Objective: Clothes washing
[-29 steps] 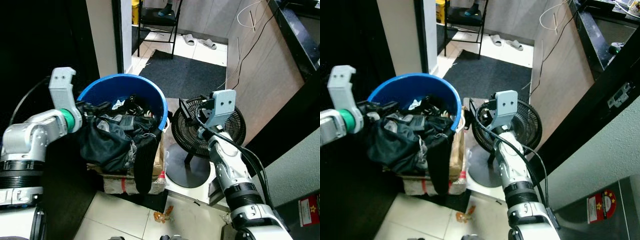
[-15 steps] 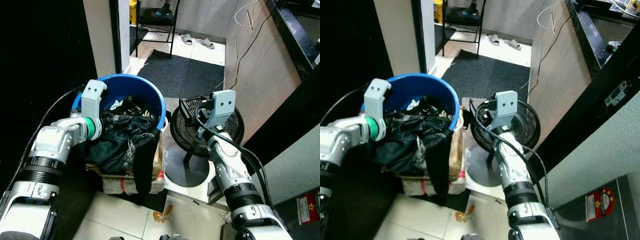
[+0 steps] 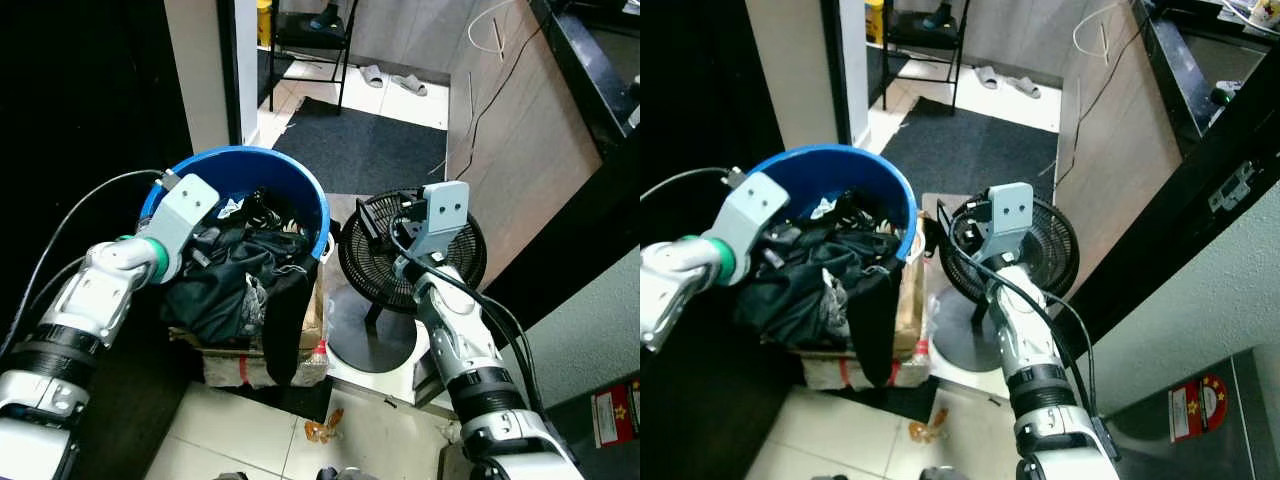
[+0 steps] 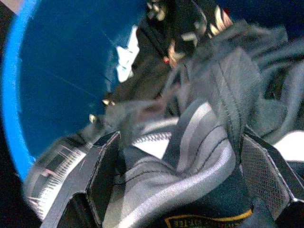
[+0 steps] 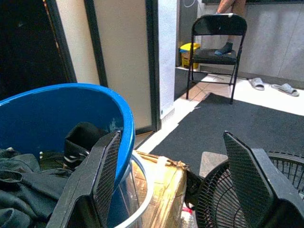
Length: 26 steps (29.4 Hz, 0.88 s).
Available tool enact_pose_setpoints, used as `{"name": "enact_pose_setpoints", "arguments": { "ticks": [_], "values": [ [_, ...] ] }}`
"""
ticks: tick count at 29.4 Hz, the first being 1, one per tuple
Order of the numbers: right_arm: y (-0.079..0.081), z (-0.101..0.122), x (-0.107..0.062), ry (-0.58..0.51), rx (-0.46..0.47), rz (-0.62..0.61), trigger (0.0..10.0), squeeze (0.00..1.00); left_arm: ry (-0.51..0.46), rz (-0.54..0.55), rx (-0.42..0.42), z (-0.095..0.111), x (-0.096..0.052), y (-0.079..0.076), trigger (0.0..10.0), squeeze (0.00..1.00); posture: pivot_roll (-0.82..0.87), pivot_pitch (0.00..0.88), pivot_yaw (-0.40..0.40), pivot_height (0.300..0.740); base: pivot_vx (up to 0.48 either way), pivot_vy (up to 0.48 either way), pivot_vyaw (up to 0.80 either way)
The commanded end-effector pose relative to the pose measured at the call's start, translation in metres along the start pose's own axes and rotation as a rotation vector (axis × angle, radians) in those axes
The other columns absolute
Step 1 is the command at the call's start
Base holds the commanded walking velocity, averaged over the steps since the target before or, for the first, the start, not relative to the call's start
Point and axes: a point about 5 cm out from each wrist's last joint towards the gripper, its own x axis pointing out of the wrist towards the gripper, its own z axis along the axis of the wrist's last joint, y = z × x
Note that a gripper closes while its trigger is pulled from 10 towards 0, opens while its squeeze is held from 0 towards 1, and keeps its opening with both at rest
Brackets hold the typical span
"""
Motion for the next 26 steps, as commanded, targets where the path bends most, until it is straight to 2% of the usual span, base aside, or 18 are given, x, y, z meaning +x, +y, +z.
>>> {"name": "enact_pose_setpoints", "arguments": {
  "ticks": [1,4,5,7,8,10,13,15,20,21,22,24,25,26],
  "values": [
    [-0.001,-0.004,-0.001,0.020,-0.003,0.000,10.0,0.00,0.047,-0.084,0.006,-0.014,0.002,-0.011,10.0,0.00,0.07,0.061,-0.051,0.740,0.000,0.000,0.00],
    [-0.001,-0.003,-0.002,0.019,-0.004,-0.001,10.0,0.00,0.068,-0.112,0.000,-0.020,0.004,-0.016,10.0,0.00,0.07,0.061,-0.051,0.740,0.000,0.000,0.00],
    [-0.003,-0.003,-0.002,0.017,-0.007,-0.003,10.0,0.00,0.094,-0.126,-0.038,-0.029,0.011,-0.021,10.0,0.00,0.06,0.059,-0.050,0.740,0.000,0.000,0.00],
    [-0.003,-0.003,-0.002,0.017,-0.007,-0.003,10.0,0.00,0.094,-0.126,-0.038,-0.029,0.011,-0.021,10.0,0.00,0.06,0.059,-0.050,0.740,0.000,0.000,0.00],
    [-0.003,-0.002,-0.002,0.016,-0.008,-0.004,10.0,0.00,0.097,-0.128,-0.079,-0.031,0.014,-0.022,10.0,0.00,0.06,0.058,-0.049,0.740,0.000,0.000,0.00],
    [-0.004,-0.002,-0.002,0.016,-0.010,-0.004,10.0,0.00,0.094,-0.129,-0.110,-0.032,0.015,-0.022,10.0,0.00,0.06,0.058,-0.049,0.740,0.000,0.000,0.00],
    [-0.004,-0.002,-0.002,0.015,-0.011,-0.005,10.0,0.00,0.090,-0.138,-0.155,-0.033,0.016,-0.022,10.0,0.00,0.06,0.058,-0.049,0.740,0.000,0.000,0.00],
    [-0.005,-0.002,-0.003,0.015,-0.012,-0.006,10.0,0.00,0.089,-0.172,-0.235,-0.036,0.014,-0.023,10.0,0.00,0.06,0.059,-0.050,0.740,0.000,0.000,0.00],
    [-0.004,-0.002,-0.003,0.016,-0.012,-0.004,10.0,0.00,0.092,-0.208,-0.277,-0.040,0.011,-0.024,10.0,0.00,0.06,0.058,-0.051,0.740,0.000,0.000,0.00],
    [-0.004,-0.002,-0.002,0.015,-0.012,-0.003,10.0,0.00,0.096,-0.233,-0.259,-0.043,0.008,-0.026,8.9,0.00,0.06,0.057,-0.051,0.740,0.000,0.000,0.00],
    [-0.004,-0.002,-0.002,0.015,-0.011,-0.002,10.0,0.00,0.094,-0.245,-0.234,-0.044,0.006,-0.027,4.3,0.00,0.06,0.057,-0.052,0.740,0.000,0.000,0.00],
    [-0.004,-0.002,-0.002,0.015,-0.011,-0.002,10.0,0.00,0.094,-0.245,-0.234,-0.044,0.006,-0.027,4.3,0.00,0.06,0.057,-0.052,0.740,0.000,0.000,0.00],
    [-0.004,-0.002,-0.002,0.015,-0.011,-0.001,10.0,0.00,0.093,-0.254,-0.218,-0.045,0.006,-0.028,0.9,0.00,0.06,0.057,-0.052,0.740,0.000,0.000,0.00],
    [-0.004,-0.001,-0.002,0.014,-0.012,-0.001,10.0,0.00,0.084,-0.281,-0.203,-0.045,0.004,-0.031,0.0,0.00,0.06,0.055,-0.053,0.740,0.000,0.000,0.00]
  ]
}}
